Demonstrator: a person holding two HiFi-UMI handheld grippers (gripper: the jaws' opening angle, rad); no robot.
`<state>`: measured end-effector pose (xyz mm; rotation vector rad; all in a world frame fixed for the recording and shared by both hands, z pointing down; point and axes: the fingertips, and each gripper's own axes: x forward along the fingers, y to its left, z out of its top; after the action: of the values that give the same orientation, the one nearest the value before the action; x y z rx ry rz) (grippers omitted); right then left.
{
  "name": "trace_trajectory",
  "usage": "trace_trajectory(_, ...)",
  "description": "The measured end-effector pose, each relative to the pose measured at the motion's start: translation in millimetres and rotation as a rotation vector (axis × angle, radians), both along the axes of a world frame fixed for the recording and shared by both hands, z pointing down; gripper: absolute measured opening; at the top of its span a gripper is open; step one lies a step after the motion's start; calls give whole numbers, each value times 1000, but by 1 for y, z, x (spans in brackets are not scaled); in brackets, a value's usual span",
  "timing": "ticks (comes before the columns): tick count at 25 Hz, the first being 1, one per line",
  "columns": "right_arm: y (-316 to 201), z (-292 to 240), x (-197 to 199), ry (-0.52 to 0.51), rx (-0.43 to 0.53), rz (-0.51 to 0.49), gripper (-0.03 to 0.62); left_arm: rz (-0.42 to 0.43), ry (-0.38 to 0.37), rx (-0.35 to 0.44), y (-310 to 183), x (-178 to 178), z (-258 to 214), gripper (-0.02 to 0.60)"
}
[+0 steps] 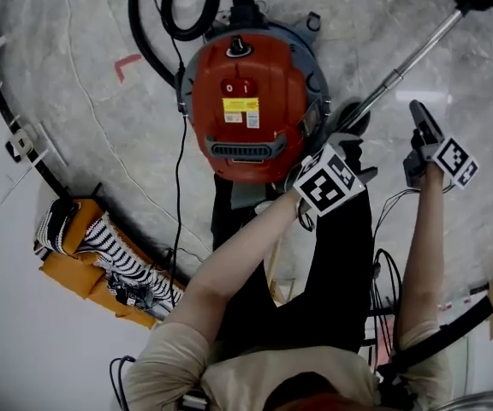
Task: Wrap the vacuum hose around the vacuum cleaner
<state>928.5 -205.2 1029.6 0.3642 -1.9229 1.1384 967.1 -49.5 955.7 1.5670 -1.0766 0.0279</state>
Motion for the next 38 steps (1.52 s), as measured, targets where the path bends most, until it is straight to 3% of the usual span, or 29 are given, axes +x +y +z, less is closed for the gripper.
trace_trajectory(2, 12, -39, -12, -13, 50, -22, 16, 14, 13, 13, 11, 0, -21, 251)
trace_trajectory(6, 49, -114, -50, -107, 114, -150, 5, 67, -24, 57, 35, -7, -55, 219)
trace_trajectory(9, 79, -162, -66, -174, 112, -191, 3, 78, -43, 118, 53, -21, -81, 32)
trace_trajectory(10, 88, -174, -69, -189, 107, -203, 5, 61, -29, 132, 59, -29, -92, 6)
trace_trajectory(13, 115, -203, -75, -207, 95, -255, 5, -21, 10, 180, 68, -58, -127, 6)
trace_trajectory(20, 189, -271, -66, -210, 15, -398, 4, -60, -74, 226, 103, -91, -195, 6)
trace_trajectory(25, 244, -306, -79, -168, 122, -537, 3, -100, -132, 237, 134, -124, -231, 5)
trace_trajectory(29, 284, -355, -82, -171, 136, -551, 3, -66, -159, 270, 161, -129, -281, 5)
trace_trajectory(34, 342, -407, -97, -232, 114, -558, 4, 18, -253, 314, 209, -146, -342, 5)
trace_trajectory(38, 374, -431, -113, -255, 152, -611, 3, -19, -280, 316, 247, -164, -371, 5)
